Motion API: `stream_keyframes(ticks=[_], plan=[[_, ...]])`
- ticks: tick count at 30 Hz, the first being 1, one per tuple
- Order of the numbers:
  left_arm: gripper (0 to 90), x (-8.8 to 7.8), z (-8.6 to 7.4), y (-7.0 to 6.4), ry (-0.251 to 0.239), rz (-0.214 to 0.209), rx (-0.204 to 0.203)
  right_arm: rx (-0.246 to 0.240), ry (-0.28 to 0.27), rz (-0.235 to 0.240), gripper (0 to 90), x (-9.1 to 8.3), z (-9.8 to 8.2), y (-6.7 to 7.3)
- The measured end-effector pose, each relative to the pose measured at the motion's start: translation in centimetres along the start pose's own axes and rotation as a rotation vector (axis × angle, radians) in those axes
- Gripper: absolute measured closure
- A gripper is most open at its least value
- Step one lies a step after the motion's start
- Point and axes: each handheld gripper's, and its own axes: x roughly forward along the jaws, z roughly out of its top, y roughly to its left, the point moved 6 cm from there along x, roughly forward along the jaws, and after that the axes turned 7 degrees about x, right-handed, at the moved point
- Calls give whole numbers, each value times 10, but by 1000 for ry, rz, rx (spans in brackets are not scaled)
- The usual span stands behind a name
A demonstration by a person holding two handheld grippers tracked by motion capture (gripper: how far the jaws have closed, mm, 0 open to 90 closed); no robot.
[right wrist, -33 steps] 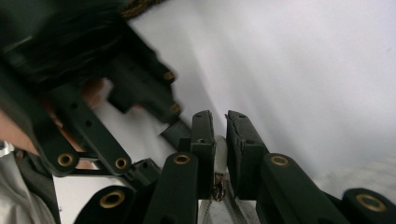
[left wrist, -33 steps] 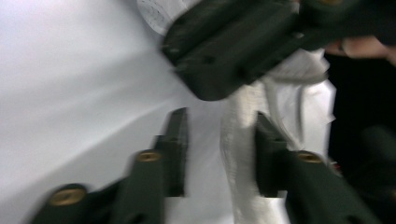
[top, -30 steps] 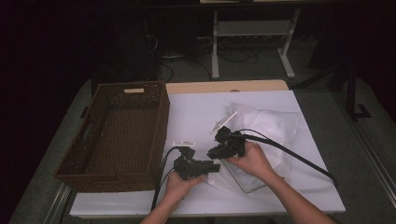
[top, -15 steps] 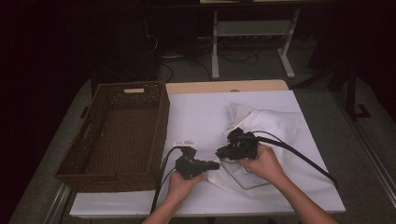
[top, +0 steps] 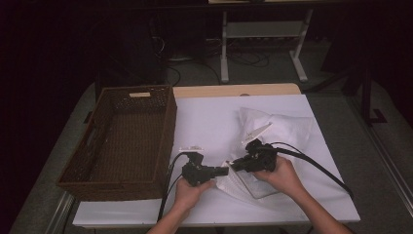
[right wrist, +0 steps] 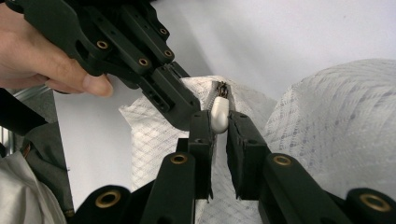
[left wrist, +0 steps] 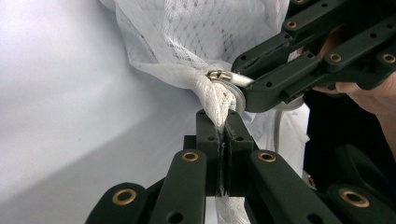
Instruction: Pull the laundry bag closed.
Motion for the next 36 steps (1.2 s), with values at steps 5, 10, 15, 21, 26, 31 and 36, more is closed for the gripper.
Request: stream_keyframes(ticks=[5, 10, 15, 21, 26, 31, 36], plan=[[874, 0, 0, -1, 5, 3, 9, -5, -18, 8, 785, 1, -1, 0], [874, 2, -2, -2, 16, 5, 24, 8, -36, 28, 775, 2, 2, 0], [874, 4, -3, -3, 27, 6, 38, 17, -37, 29, 780, 6, 3, -2], [874, 4, -6, -4, 44, 5, 55, 39, -29, 43, 798, 10, 3, -3], [645, 3, -6, -2, 59, 4, 25, 16, -18, 29, 805, 6, 0, 0], [536, 3, -2, 1, 81, -22, -6, -16, -5, 7, 806, 3, -5, 5], [764, 5, 3, 0, 109, -75, 7, -29, -3, 0, 808, 4, -9, 6]])
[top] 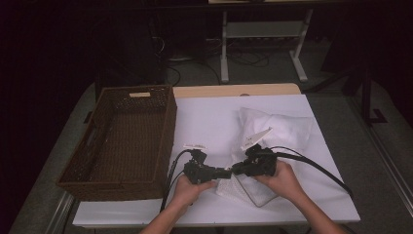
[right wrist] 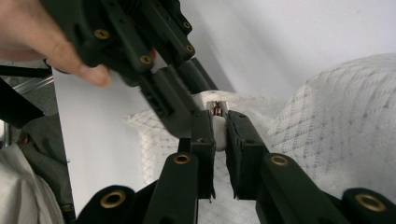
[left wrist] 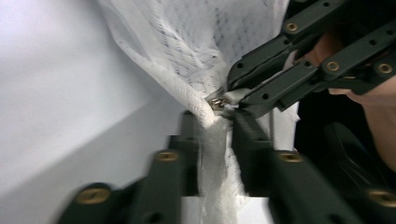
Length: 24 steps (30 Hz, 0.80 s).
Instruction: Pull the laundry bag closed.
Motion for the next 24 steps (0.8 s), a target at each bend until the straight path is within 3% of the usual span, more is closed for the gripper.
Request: stream_keyframes(ticks=[4, 15, 19, 21, 24], plan=[[860, -1, 1, 0, -5, -9, -4, -1, -13, -4, 810, 0, -4, -1], [873, -6, 10, -4, -61, -65, -28, -15, -103, -16, 812, -12, -7, -2], [878, -15, 14, -1, -102, -51, -48, -20, -116, -30, 813, -16, -10, -4], [877, -18, 14, 0, -103, -35, -43, -12, -123, -30, 813, -19, -13, -6], [877, -19, 14, -2, -99, -28, -30, -37, -124, -44, 813, -23, -15, -4]])
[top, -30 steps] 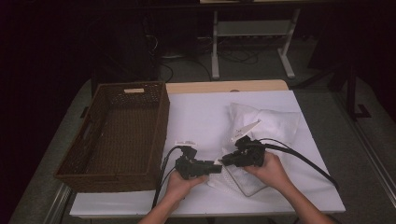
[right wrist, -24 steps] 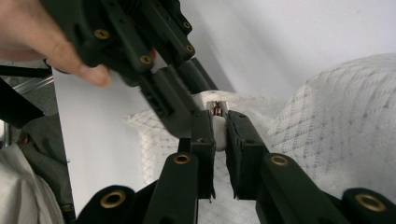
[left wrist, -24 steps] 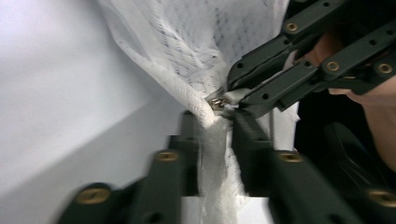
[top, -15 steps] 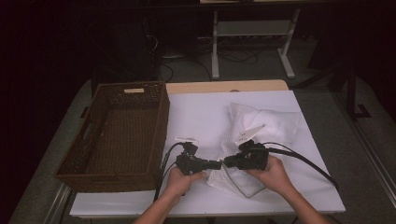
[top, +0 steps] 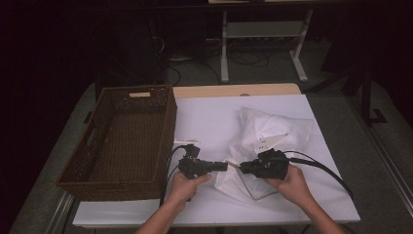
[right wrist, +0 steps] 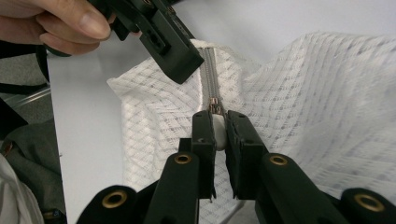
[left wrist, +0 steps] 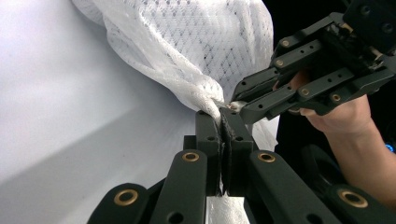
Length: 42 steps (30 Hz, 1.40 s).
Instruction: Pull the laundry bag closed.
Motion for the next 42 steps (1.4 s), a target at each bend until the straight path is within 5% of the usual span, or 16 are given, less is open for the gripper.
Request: stream_keyframes(ticks=[21, 42], plan=[[876, -6, 1, -3, -7, 79, 68, -65, 10, -11, 814, -22, 0, -5], [876, 1, -3, -6, 27, 111, 117, -72, -38, 7, 814, -57, -17, -20]])
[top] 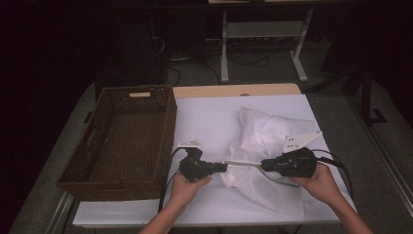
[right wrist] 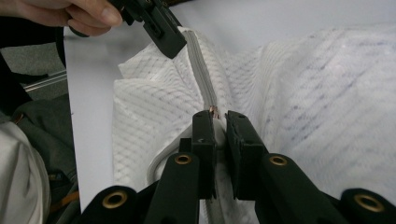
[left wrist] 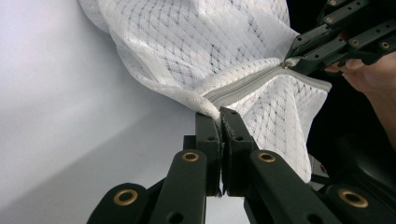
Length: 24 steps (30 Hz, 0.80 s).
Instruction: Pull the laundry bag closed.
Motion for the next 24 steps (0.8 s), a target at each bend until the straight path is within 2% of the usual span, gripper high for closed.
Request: stream_keyframes(ticks=[7, 14, 24], plan=[[875, -1, -3, 2, 18, 16, 10, 15, 2, -11, 814, -14, -9, -2], [875, -1, -3, 4, 17, 25, 3, 37, -8, -24, 814, -31, -18, -4], [875, -4, -10, 4, 33, 37, 6, 62, -16, -39, 814, -40, -40, -8]])
